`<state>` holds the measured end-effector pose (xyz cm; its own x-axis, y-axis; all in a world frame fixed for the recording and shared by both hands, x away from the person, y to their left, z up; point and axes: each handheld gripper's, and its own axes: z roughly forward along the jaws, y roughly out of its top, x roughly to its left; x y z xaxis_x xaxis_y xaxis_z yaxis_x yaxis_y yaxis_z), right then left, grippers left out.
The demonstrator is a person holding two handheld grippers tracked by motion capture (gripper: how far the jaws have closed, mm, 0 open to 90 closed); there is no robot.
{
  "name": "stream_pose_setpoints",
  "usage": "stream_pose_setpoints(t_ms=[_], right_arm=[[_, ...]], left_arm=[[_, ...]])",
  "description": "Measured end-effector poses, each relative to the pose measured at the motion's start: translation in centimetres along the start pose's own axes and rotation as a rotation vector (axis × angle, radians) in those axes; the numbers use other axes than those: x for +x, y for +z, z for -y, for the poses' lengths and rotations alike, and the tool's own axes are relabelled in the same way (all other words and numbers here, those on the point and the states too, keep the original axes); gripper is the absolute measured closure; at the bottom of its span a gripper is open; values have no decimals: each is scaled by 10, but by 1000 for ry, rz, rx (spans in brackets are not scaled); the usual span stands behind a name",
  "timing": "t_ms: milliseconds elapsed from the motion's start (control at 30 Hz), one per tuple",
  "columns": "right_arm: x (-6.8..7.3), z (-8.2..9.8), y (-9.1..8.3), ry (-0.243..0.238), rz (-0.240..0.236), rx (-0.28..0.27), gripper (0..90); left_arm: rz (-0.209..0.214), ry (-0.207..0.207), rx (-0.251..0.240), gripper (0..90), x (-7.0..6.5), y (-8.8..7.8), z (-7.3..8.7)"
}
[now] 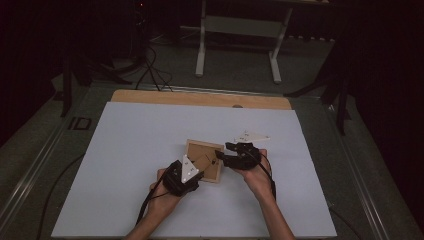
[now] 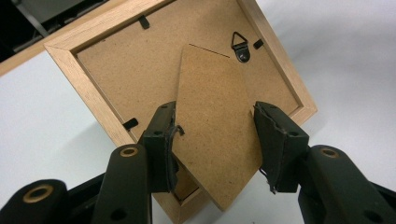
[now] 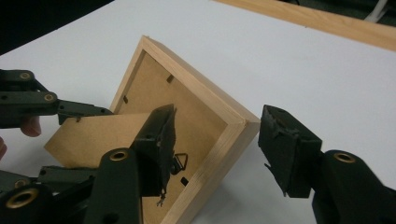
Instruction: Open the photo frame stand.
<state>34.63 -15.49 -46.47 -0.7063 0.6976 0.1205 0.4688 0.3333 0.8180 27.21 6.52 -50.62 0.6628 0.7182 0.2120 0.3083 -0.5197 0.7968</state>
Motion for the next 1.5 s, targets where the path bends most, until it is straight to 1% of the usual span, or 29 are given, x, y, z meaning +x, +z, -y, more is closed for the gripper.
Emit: stream_pose_setpoints(t_ms=[67,133,267,333,400,500,600,700,800,833,900,1000,1033,1067,1133,1200,1267,1333,1367,1400,1500], right_arm=[[0,1,2,0,-5,6,432],[0,1,3,4,-5,11,424],[-1,2,5,21,-11,19,391],[-2,2,6,23,-14,24,386],[-3,3,8,36,-27,34,372],[-4,5,11,46,-38,48,382],[-2,5,13,49,-47,48,392],[-3,5,12,48,-44,45,439],[-3,5,11,41,-42,41,471],[-3,5,10,37,-40,41,484],[-3,6,9,32,-35,35,504],[-3,7,8,34,-43,29,514],[-3,7,7,32,-46,26,518],[-3,7,7,31,-48,24,520],[-3,7,6,28,-49,22,523],[-2,7,5,26,-51,21,526],[-2,7,5,19,-50,17,531],[-1,7,3,13,-51,5,542],[0,7,2,9,-52,2,548],[0,7,2,6,-51,-2,552],[2,6,1,-4,-47,-7,558]], left_arm=[[-9,17,-6,528,-2,-1,0],[-12,18,-9,527,-3,-1,1],[-27,35,-17,527,-5,-2,2],[-30,37,-16,528,-6,-2,3],[-40,49,-19,527,-8,-2,4],[-41,53,-22,527,-8,-3,4],[-39,48,-21,526,-7,-2,5],[-28,49,-14,523,-6,-2,6],[-6,47,-3,521,-4,-2,6],[1,41,-2,519,-4,-2,6],[30,19,-5,517,-1,-3,6],[94,-36,3,503,6,-2,4],[107,-47,8,495,7,-2,4],[128,-69,11,494,9,-2,4],[154,-95,25,494,13,-2,3],[168,-107,44,513,15,-2,3],[199,-130,59,526,19,-3,2],[228,-151,67,585,24,-4,2],[242,-154,70,600,25,-4,2],[249,-157,72,608,26,-4,2],[241,-148,78,614,25,-4,2]])
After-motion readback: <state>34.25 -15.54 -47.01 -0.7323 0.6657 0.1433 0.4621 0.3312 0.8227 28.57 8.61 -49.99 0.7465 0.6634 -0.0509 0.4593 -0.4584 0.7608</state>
